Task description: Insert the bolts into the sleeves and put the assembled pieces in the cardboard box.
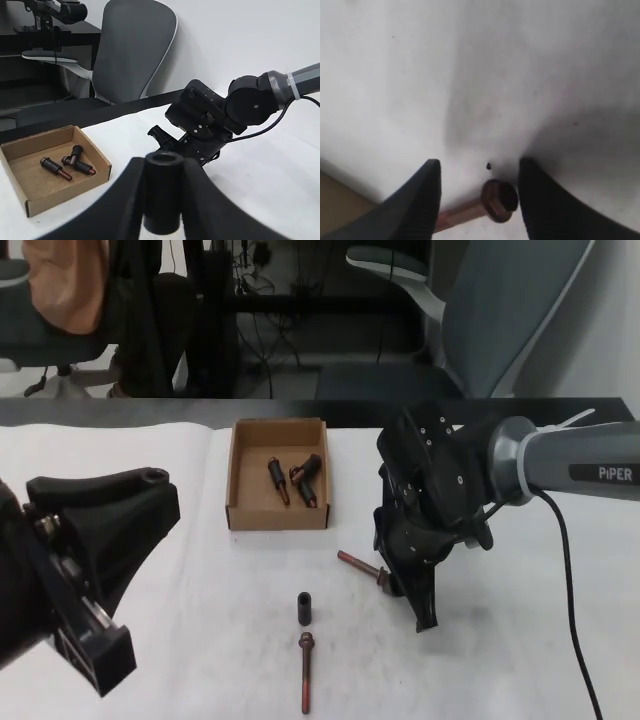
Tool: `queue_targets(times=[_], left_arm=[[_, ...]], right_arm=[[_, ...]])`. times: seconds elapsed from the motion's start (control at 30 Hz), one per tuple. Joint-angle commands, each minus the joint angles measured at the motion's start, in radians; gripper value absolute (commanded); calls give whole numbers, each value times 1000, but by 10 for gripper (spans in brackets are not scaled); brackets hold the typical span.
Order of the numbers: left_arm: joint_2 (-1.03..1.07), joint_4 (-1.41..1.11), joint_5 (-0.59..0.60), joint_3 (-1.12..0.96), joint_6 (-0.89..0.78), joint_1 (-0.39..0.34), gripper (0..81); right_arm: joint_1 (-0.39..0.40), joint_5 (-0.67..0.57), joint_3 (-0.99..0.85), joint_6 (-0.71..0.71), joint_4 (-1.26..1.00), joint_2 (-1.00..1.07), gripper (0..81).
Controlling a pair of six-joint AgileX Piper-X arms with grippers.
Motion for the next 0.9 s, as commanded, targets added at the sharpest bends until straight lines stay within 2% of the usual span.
queue_targets(times=[0.0, 0.23, 0.3, 0.37, 0.43, 0.47, 0.6, 0.7, 0.77, 0.87], left_arm=[[-12, -12, -18, -16, 0, 0, 18], [-12, -12, -21, -16, 9, 0, 18], [-12, -12, -21, -16, 18, 0, 18], [-12, -12, -21, -16, 27, 0, 18], [-12, -12, -24, -16, 30, 0, 18], [-12, -12, -24, -16, 30, 0, 18], [-12, -12, -24, -16, 30, 0, 18], [-12, -8, -8, -16, 32, 0, 18], [1, 18, 14, -16, 89, 0, 18], [40, 83, 14, 1, 193, 0, 18]], right_arm=[[14, -15, 9, 20, -41, 50, 462], [23, -24, 9, 28, -23, 50, 462], [23, -22, 9, 31, -14, 50, 427], [23, -22, 9, 34, 4, 50, 293], [23, -14, 9, 31, 21, 50, 56], [23, -8, 9, 23, 21, 50, 0], [23, 20, 9, 8, 0, 50, 0], [18, 75, 9, -77, -111, 50, 0], [7, 88, 9, -220, -233, 42, 0], [-16, 99, 9, -513, -357, 10, 0]])
